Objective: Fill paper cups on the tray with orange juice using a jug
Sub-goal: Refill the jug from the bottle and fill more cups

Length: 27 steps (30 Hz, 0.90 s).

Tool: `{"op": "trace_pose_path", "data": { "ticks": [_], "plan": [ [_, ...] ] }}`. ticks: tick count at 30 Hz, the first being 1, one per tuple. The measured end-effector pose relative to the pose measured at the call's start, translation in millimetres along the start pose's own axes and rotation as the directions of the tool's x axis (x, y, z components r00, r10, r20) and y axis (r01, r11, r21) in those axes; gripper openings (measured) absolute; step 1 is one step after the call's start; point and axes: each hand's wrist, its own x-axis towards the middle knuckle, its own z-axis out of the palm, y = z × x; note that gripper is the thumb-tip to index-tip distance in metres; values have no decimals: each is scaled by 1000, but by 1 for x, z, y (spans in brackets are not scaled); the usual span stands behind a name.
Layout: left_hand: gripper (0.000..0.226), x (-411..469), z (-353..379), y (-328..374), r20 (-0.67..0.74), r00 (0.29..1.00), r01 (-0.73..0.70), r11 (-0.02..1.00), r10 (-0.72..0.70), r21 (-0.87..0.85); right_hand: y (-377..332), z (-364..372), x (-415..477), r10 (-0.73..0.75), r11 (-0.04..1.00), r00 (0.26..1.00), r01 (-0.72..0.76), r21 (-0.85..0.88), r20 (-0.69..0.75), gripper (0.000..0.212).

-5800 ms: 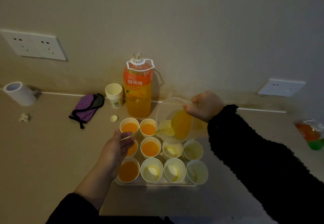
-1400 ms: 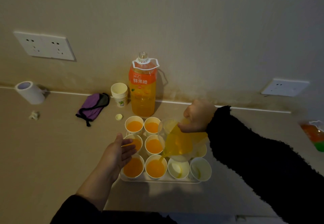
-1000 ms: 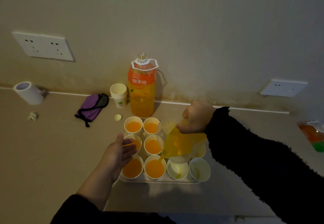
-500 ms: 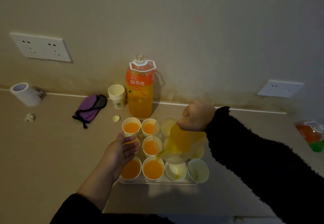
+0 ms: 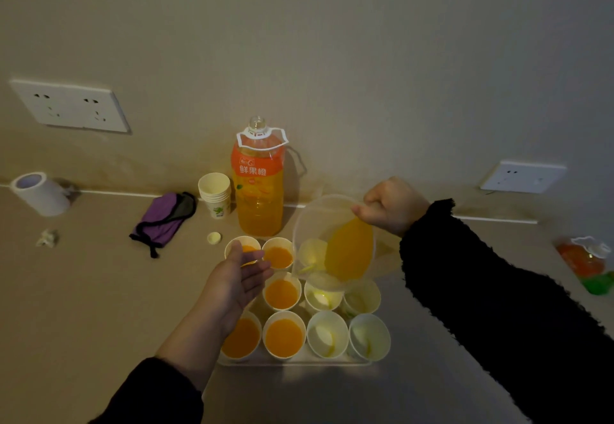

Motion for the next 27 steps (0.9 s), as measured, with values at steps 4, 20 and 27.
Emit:
{"op": "trace_pose_path", "data": {
  "ticks": [4, 20, 27],
  "plan": [
    [50, 6, 14, 7, 20, 999, -26, 1000, 26, 2, 13, -10, 4, 66, 995, 994, -59, 79, -87, 43],
    [50, 29, 30, 6, -29, 999, -24, 1000, 24, -4, 71, -6, 29, 227, 972, 969, -219, 87, -97, 46],
    [50, 41, 32, 0, -75, 997, -16, 1000, 16, 1, 77, 11, 38, 218, 970, 975, -220, -100, -32, 54]
  ]
}}
